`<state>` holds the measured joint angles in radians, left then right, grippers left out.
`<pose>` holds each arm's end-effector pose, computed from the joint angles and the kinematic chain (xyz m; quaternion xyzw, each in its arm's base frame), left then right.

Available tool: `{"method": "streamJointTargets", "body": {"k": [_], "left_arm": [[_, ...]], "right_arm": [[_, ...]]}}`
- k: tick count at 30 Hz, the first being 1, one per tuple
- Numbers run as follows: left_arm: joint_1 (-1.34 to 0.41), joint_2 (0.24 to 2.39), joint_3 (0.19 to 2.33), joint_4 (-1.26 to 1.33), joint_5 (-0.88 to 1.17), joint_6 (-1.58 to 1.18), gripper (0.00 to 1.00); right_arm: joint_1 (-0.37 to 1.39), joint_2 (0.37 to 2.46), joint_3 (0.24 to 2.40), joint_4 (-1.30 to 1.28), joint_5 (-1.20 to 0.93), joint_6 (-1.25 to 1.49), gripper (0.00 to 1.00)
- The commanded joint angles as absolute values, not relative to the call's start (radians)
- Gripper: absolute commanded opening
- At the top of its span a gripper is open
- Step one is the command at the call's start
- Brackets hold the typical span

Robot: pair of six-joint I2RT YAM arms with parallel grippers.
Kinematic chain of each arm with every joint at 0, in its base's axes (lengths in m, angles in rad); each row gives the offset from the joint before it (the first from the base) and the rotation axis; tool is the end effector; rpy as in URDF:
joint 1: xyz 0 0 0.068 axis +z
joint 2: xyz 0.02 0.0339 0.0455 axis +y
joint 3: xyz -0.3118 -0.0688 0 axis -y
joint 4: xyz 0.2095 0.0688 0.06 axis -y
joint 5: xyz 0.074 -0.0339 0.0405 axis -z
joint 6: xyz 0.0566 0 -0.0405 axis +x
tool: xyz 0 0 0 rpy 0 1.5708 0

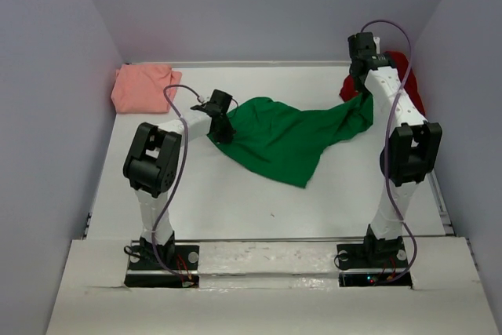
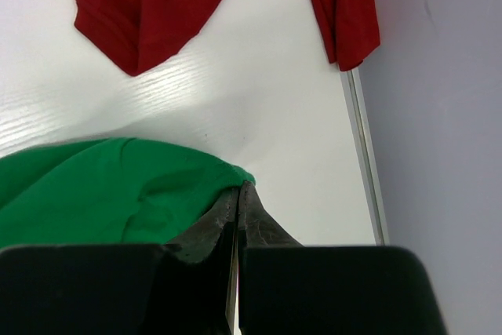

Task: Fold and stack the t-shirts
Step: Flatten the tshirt out

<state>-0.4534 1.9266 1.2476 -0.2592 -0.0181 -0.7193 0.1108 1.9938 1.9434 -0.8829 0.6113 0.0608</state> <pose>0.3659 -0.1772 0.2156 -0.1288 0.9416 -0.1649 0.2638 0.4328 0.0155 0.3505 0.0716 0.9077 -0.2591 0.3222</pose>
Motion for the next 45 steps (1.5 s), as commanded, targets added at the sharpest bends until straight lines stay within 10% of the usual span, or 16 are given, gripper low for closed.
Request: {"method": "streamJointTargets", "body": {"k": [1,21,27,31,39,45], "left_arm": [[-0.377,2.031,1.342,-0.543,-0.173,-0.663,0.00],[-0.242,2.448,2.286,-0.897,-0.244,-0.494,0.00],[-0.252,2.330,2.200,-0.858,-0.290,-0.491,0.01],[-0.270,2.194,2.114,-0.819,-0.360,-0.502,0.28],[-0.372,1.963,2.022,-0.790,-0.324,-0.462,0.41],[-0.528,1.778,1.731,-0.694,-0.261,-0.456,0.42]], "right_arm": [[0.110,1.893,1.922,-0.867,0.627,0.107,0.00],[0.199,1.706,1.583,-0.877,0.578,0.245,0.00],[0.270,1.700,1.494,-0.879,0.612,0.287,0.00],[0.279,1.698,1.467,-0.873,0.609,0.301,0.00],[0.279,1.787,1.509,-0.844,0.632,0.290,0.48],[0.270,1.963,1.679,-0.839,0.689,0.267,0.56]]}}
